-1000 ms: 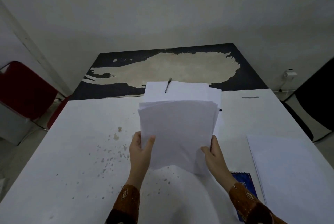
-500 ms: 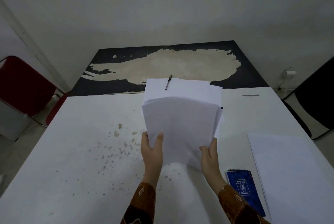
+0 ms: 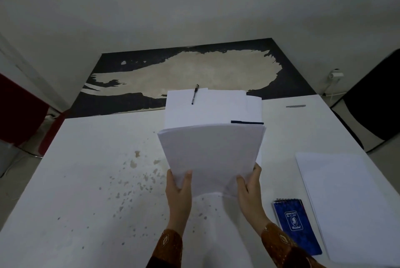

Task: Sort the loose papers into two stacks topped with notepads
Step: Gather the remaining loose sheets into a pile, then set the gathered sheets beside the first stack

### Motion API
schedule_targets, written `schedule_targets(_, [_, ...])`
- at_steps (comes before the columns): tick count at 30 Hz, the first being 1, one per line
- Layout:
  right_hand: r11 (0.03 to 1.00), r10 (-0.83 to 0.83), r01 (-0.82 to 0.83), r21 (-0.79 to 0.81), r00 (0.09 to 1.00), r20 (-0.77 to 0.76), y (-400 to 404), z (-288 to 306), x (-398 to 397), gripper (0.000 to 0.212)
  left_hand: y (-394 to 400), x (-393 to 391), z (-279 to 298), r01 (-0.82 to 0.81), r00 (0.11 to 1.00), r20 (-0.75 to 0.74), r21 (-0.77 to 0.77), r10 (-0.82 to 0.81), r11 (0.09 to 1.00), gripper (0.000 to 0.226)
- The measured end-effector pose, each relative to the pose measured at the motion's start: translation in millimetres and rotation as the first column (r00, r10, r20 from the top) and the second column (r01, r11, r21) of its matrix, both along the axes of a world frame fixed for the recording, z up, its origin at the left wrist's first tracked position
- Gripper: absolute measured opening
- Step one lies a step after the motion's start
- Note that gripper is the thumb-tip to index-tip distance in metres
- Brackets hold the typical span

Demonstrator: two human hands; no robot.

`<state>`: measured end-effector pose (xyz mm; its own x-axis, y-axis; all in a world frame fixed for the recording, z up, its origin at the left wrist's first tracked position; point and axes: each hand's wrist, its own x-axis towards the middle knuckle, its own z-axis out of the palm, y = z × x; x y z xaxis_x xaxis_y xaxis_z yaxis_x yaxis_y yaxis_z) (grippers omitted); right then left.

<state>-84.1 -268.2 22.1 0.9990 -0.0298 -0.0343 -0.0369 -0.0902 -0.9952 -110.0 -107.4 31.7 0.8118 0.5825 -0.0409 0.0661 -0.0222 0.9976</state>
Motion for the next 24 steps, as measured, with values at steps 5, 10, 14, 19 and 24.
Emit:
schedule_targets(5, [0.992,0.002,-0.007,-0.124,0.999,-0.04,-1,-9,12,0.025,0,10,-13,0.015,0.995,-0.1,0.036,-0.012,0.999,0.03])
schedule_targets(10, [0.964,-0.086,0.083,-0.253,0.996,0.0,-21,-6,27,0.018,-17,31,-22,0.051,0.967,-0.252,0.087,-0.028,0.995,0.057])
schedule_targets(14, [0.935,-0.262,0.254,-0.246,0.965,0.003,-75,-3,34,0.027,-67,43,-15,0.179,0.949,-0.279,0.088,-0.148,0.98,0.051])
schedule_targets(19, [0.844,-0.439,0.396,-0.363,0.897,-0.044,-190,-1,32,0.039,-178,49,-6,0.424,0.865,-0.305,0.021,-0.398,0.905,0.042])
schedule_targets(24, [0.733,-0.501,0.312,-0.604,0.849,-0.169,-304,-14,21,0.044,-277,39,-20,0.618,0.708,-0.409,-0.036,-0.576,0.785,0.042])
